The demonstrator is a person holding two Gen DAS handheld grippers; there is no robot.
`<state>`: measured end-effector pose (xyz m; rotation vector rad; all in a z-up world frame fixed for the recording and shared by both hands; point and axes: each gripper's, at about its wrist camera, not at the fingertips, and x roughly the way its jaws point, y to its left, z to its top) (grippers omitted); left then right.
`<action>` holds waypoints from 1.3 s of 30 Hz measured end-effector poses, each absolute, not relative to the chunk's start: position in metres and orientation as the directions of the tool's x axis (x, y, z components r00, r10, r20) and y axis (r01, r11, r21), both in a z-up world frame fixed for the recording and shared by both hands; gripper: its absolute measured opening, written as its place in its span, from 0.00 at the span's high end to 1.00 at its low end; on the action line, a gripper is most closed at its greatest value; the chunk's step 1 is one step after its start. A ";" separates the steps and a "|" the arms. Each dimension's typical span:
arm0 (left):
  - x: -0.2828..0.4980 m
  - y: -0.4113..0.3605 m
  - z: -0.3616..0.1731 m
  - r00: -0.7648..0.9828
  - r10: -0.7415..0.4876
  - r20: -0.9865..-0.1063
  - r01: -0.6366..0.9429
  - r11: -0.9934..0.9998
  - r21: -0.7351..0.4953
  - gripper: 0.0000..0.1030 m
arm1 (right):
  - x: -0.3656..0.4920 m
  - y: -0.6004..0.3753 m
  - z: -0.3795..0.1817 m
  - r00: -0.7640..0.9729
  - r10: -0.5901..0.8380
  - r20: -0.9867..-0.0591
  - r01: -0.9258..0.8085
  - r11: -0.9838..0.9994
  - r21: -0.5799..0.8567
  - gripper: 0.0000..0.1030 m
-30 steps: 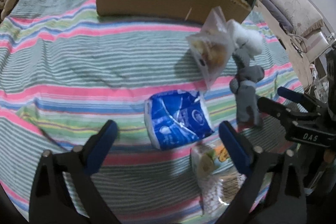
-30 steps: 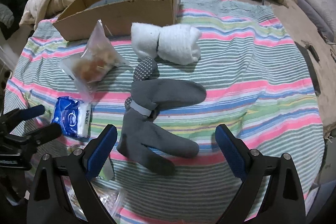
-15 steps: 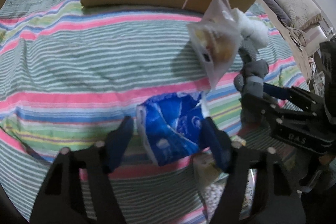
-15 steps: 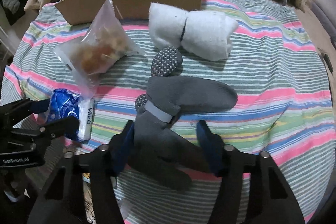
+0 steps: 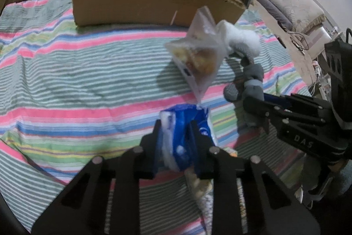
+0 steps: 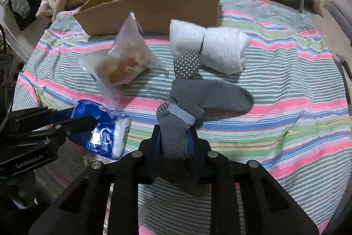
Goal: Organize objects
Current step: 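Grasp the blue tissue pack with the left tool while the right tool grasps the grey gloves, then carry the blue tissue pack and grey gloves into the cardboard box with both tools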
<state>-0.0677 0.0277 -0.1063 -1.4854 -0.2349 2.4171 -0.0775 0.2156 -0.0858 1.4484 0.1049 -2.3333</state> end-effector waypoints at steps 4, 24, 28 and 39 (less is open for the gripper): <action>-0.062 0.025 -0.100 -0.441 0.336 -0.832 -0.173 -0.942 -0.289 0.84 | -0.077 0.214 -0.078 -0.406 -0.293 -0.866 0.368 -0.919 0.139 0.77; -0.049 0.026 -0.025 -0.575 0.344 -0.743 -0.191 -0.939 -0.287 0.89 | -0.070 0.203 -0.022 -0.500 -0.327 -0.802 0.394 -0.910 0.126 0.77; -0.047 0.019 -0.006 -0.609 0.340 -0.717 -0.191 -0.940 -0.283 0.89 | -0.072 0.204 -0.008 -0.522 -0.337 -0.784 0.401 -0.908 0.123 0.77; -0.070 0.001 0.026 -0.681 0.301 -0.667 -0.170 -0.952 -0.255 0.89 | -0.102 0.203 0.018 -0.572 -0.336 -0.748 0.415 -0.905 0.089 0.77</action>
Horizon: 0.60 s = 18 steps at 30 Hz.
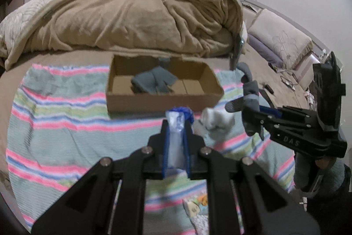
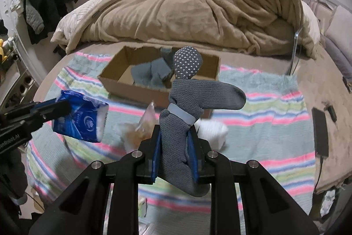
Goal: Organize objects
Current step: 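Carry the blue tissue pack and grey gloves into the cardboard box with both tools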
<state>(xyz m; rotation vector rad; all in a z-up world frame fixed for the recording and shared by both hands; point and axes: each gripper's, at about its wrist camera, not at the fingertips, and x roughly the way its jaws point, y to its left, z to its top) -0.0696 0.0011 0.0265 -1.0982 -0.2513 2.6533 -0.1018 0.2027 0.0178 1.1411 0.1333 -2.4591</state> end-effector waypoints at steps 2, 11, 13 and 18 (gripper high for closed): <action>-0.079 -0.002 0.031 -0.692 0.292 -0.660 -0.167 -0.954 -0.248 0.89 | -0.112 0.202 0.022 -0.581 -0.336 -0.741 0.418 -0.905 0.083 0.77; -0.129 -0.017 0.032 -0.711 0.263 -0.652 -0.136 -0.961 -0.240 0.89 | -0.152 0.190 0.025 -0.588 -0.344 -0.732 0.437 -0.897 0.071 0.77; -0.141 -0.020 0.030 -0.712 0.258 -0.653 -0.129 -0.962 -0.240 0.89 | -0.162 0.186 0.024 -0.587 -0.347 -0.732 0.442 -0.894 0.070 0.77; -0.167 -0.026 0.022 -0.713 0.244 -0.657 -0.113 -0.965 -0.236 0.89 | -0.183 0.176 0.019 -0.577 -0.351 -0.737 0.456 -0.887 0.065 0.77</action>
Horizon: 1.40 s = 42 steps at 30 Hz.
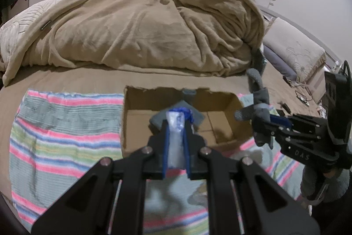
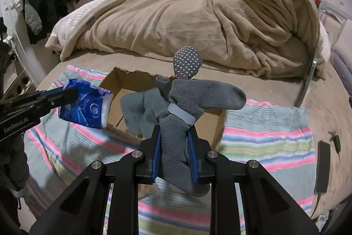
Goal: Organize objects
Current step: 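Carry the blue tissue pack and grey gloves into the cardboard box with both tools, then open both tools to release the items in the box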
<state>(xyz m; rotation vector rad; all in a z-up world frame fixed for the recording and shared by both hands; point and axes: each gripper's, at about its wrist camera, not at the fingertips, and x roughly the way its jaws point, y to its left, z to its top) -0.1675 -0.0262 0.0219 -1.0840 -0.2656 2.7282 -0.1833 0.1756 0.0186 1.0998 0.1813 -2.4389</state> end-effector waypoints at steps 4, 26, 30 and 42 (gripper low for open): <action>-0.187 -0.031 0.009 -0.706 0.230 -0.669 -0.091 -0.967 -0.237 0.89 | -0.199 0.168 0.010 -0.563 -0.356 -0.745 0.465 -0.883 0.071 0.76; -0.227 -0.028 -0.039 -0.632 0.152 -0.760 -0.021 -0.983 -0.180 0.71 | -0.237 0.159 -0.034 -0.498 -0.358 -0.790 0.445 -0.887 0.122 0.46; -0.220 -0.031 -0.031 -0.642 0.134 -0.755 0.001 -0.985 -0.175 0.65 | -0.230 0.161 -0.024 -0.513 -0.369 -0.775 0.446 -0.886 0.126 0.38; -0.174 -0.028 -0.002 -0.677 0.161 -0.718 -0.004 -0.977 -0.215 0.33 | -0.194 0.169 0.004 -0.555 -0.375 -0.743 0.448 -0.887 0.113 0.27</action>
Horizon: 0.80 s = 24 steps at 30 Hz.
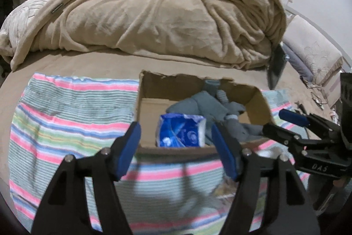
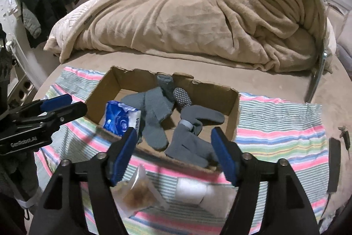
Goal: Organize objects
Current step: 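Open both tools to release the items in the box, then grasp the clear snack bag with the left tool while the right tool grasps the white socks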
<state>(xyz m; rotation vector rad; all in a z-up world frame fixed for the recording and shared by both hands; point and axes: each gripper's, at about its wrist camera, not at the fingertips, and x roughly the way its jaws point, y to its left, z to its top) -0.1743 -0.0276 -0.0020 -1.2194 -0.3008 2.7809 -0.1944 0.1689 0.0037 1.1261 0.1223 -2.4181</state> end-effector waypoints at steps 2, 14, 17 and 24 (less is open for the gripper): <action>-0.164 -0.023 0.004 -0.687 0.164 -0.708 -0.015 -0.977 -0.212 0.33 | -0.188 0.171 0.009 -0.564 -0.374 -0.736 0.448 -0.888 0.108 0.27; -0.119 -0.003 0.018 -0.694 0.201 -0.691 -0.053 -0.972 -0.230 0.32 | -0.146 0.189 0.026 -0.593 -0.367 -0.717 0.427 -0.898 0.108 0.27; -0.109 0.000 0.015 -0.687 0.206 -0.696 -0.053 -0.971 -0.235 0.32 | -0.137 0.192 0.027 -0.593 -0.365 -0.718 0.424 -0.899 0.107 0.27; -0.093 0.005 0.001 -0.664 0.202 -0.720 -0.043 -0.971 -0.234 0.32 | -0.116 0.200 0.021 -0.583 -0.364 -0.726 0.416 -0.902 0.118 0.27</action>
